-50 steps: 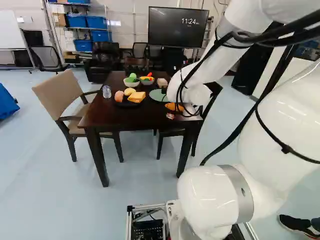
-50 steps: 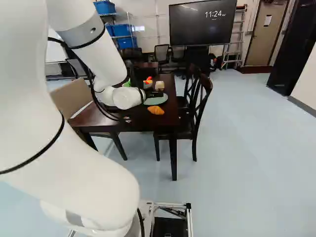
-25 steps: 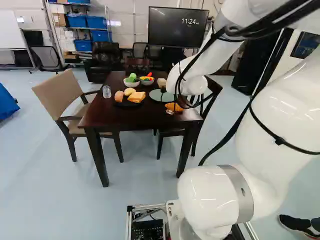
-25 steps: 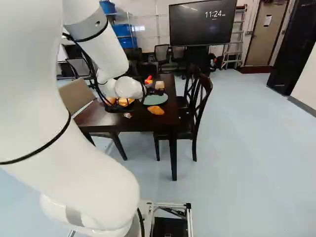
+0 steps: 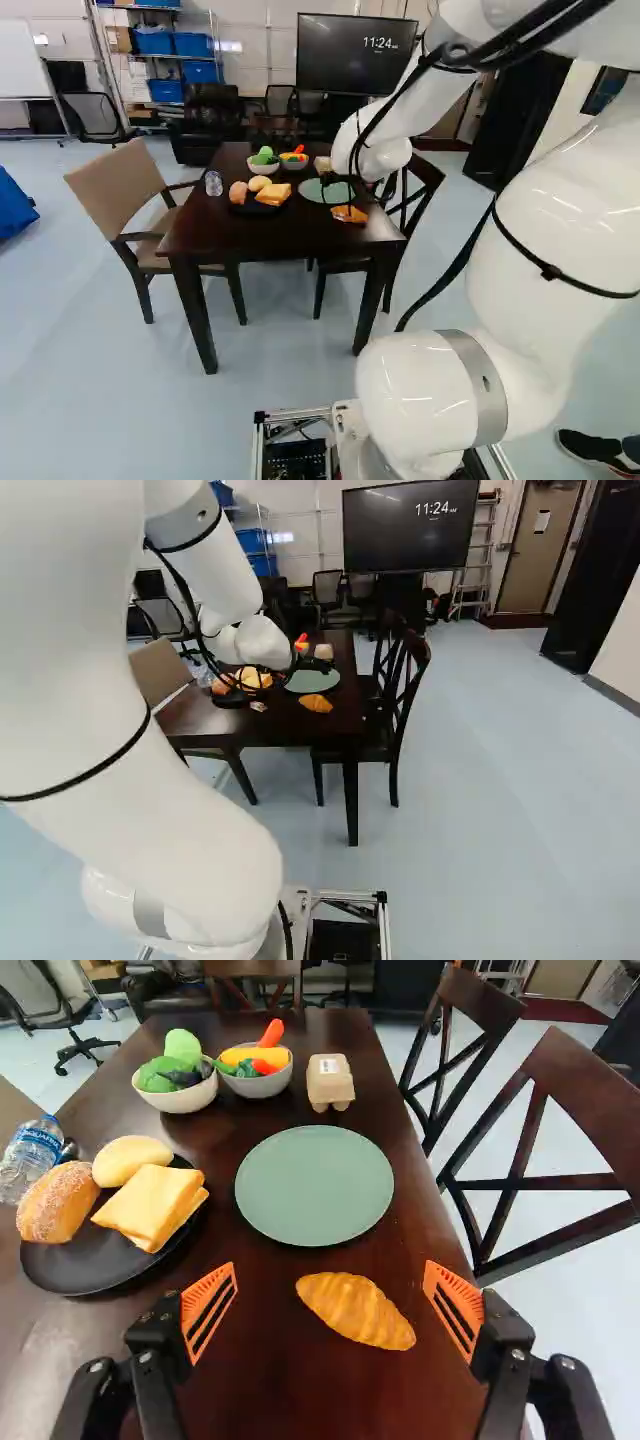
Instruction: Move the croissant to the empty plate
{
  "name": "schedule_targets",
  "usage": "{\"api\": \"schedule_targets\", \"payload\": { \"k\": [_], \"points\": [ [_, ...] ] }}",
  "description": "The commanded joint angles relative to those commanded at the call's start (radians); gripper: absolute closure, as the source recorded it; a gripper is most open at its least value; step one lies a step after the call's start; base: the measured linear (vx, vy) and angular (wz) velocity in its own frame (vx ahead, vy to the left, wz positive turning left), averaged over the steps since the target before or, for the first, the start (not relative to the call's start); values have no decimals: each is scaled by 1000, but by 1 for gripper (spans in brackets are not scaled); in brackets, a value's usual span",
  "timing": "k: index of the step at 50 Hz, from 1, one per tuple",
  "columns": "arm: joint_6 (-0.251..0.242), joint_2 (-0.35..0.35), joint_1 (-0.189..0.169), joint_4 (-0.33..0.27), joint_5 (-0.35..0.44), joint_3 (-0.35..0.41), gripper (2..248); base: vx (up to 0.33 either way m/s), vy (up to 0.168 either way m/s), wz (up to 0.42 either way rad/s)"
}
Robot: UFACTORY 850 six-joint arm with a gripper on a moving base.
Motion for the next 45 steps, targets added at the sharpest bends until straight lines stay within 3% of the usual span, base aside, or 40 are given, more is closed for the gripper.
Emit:
{"api": "schedule_targets", "payload": {
  "k": [28, 45],
  "points": [
    [0, 18, -32, -20, -211, -51, 3, 0, 0, 0],
    [0, -8, -63, -32, -339, -121, 3, 0, 0, 0]
  ]
}}
